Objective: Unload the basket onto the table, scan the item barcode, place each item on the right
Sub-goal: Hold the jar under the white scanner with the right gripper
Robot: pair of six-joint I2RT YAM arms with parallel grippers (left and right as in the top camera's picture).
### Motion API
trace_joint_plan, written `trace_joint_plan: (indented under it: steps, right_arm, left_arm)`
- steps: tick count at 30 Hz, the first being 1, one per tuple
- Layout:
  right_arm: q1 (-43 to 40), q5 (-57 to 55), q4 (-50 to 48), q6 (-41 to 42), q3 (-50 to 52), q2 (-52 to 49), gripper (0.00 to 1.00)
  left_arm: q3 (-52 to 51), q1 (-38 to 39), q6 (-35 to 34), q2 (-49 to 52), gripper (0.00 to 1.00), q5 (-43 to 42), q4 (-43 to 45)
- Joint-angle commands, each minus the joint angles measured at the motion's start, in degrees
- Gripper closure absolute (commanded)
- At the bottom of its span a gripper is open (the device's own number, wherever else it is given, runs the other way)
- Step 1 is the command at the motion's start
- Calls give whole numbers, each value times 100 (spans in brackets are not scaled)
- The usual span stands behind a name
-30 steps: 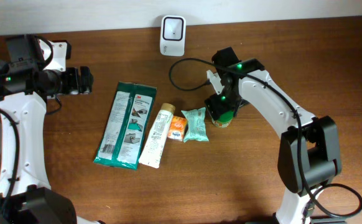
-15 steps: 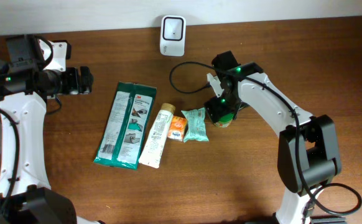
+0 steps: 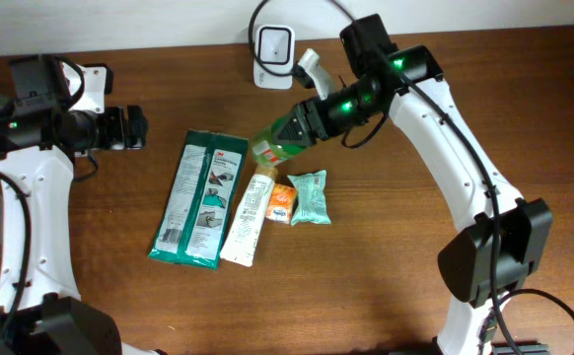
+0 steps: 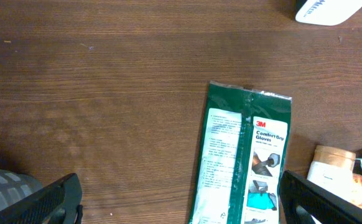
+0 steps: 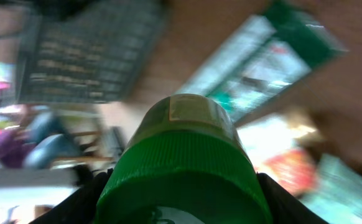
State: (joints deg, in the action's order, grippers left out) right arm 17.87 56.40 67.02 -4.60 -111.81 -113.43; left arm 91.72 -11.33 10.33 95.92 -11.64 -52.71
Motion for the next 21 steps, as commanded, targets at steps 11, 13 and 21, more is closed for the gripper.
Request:
trace_joint_plan:
  steps: [11,13,21]
  right_arm:
    - [575,-4590,-2382,101,-87,-133,47]
    - [743,-5788,-3254,-634,-85,-365,50]
    - [713,-6642,-7182,-4188,-85,-1858,43]
  left_arm:
    - [37,-35,94,-37,1,-61,9]
    - [37,-35,94,-37,1,-61,9]
    - [37,-46,94,-37,1,-61,9]
